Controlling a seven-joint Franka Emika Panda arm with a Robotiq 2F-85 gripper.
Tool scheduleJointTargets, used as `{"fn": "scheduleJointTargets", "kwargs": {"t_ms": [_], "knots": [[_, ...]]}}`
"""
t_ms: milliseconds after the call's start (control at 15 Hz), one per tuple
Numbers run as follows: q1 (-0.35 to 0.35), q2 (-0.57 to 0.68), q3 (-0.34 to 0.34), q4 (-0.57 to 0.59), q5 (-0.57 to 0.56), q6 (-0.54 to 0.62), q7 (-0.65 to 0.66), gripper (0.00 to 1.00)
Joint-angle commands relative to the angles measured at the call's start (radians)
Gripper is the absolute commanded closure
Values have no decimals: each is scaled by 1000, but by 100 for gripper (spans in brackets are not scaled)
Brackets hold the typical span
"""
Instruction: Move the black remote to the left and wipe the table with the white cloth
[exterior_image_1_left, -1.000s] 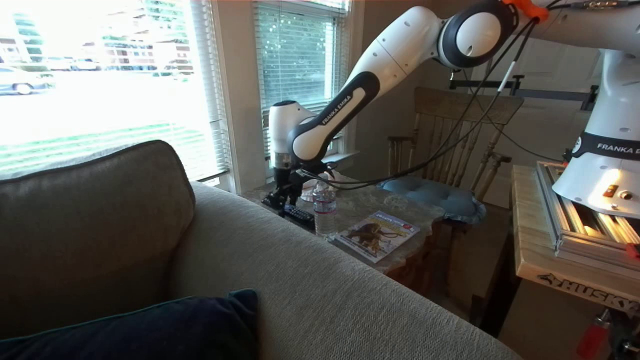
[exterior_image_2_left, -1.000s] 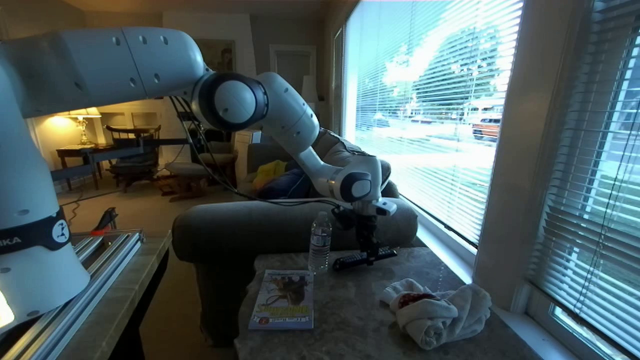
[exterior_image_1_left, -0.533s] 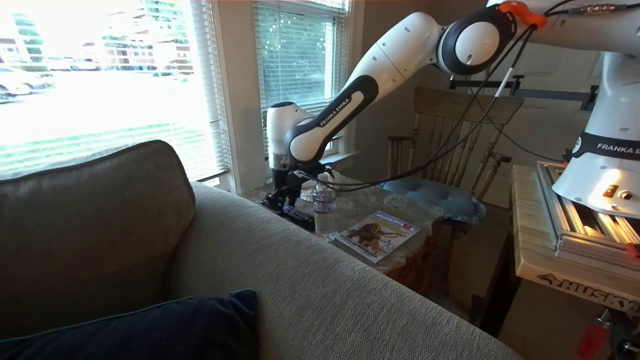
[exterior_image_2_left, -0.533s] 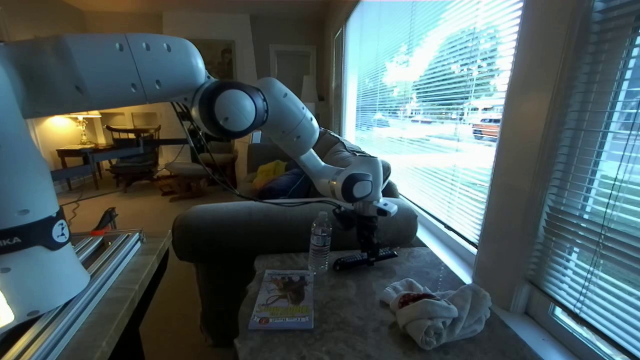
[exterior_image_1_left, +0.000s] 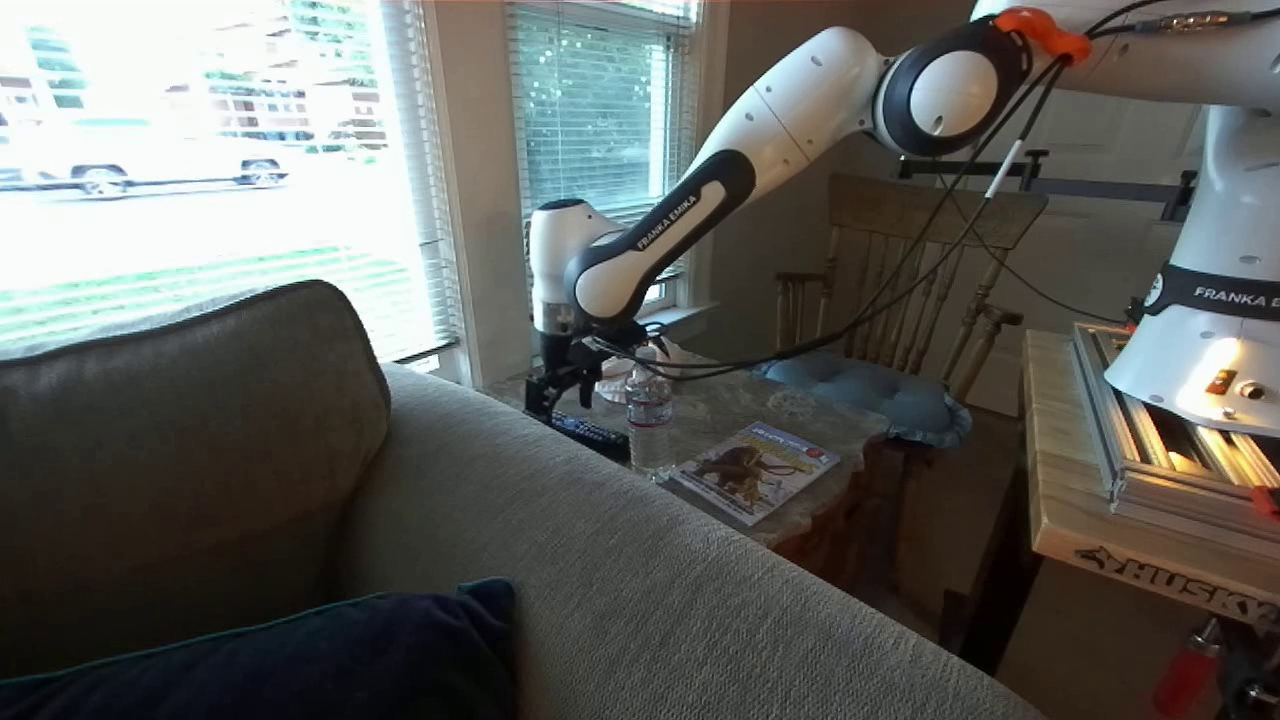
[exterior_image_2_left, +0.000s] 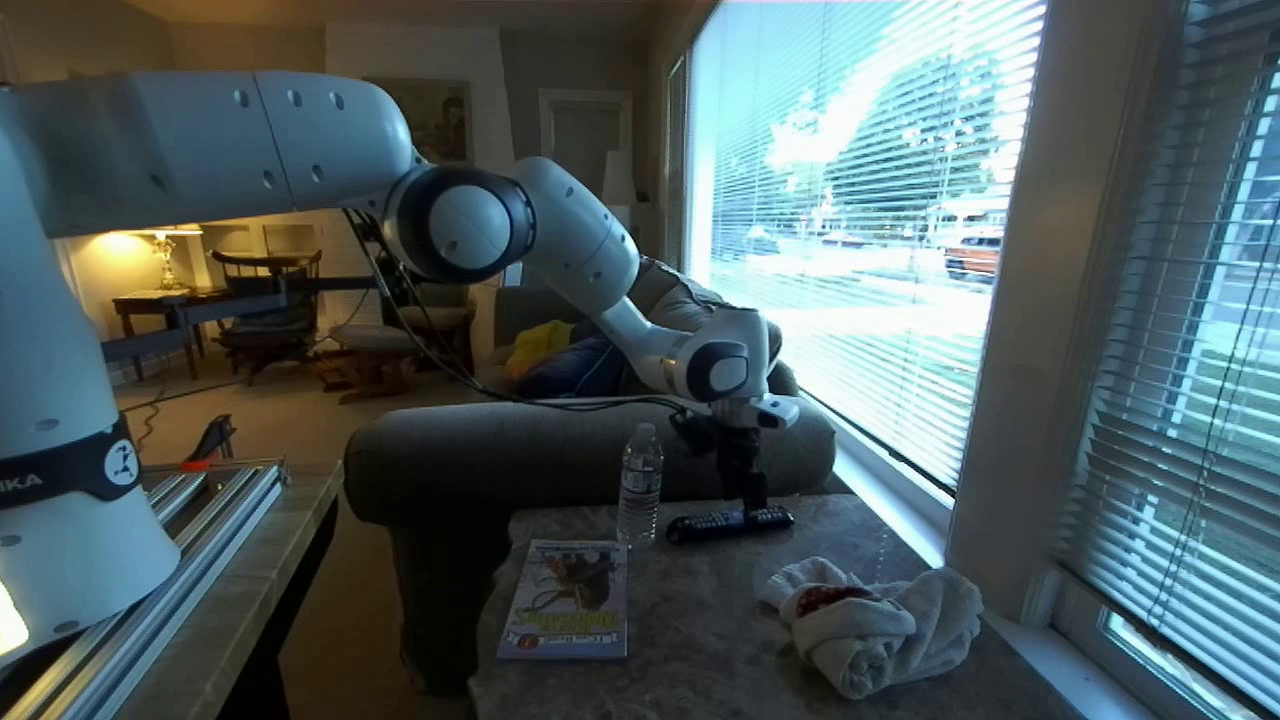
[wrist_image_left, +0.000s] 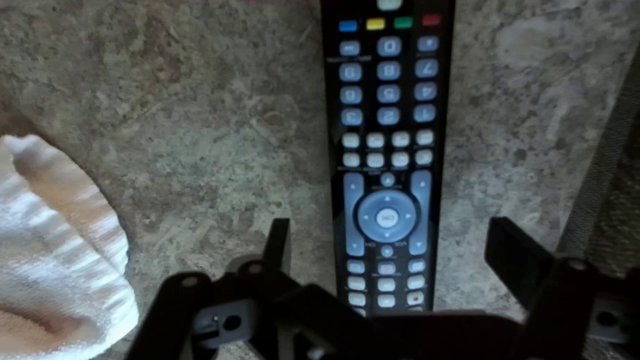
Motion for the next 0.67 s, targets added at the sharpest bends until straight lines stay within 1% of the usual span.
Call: {"fn": "scheduleJointTargets", "kwargs": {"t_ms": [0,200,267,333,467,600], "knots": [[-4,-47,9,-47,0,37,-15,0],[0,-127,-17,-152,-48,136,-82,0],[-5,-161,-17,-197,-57,167,-121,0],[-6,-196,-31,-246,-75,202,-147,0],[-22,-255,-33,-326,-92,246,-214,0],[-53,-315,-15,-405,-99,265,-304,0]]}}
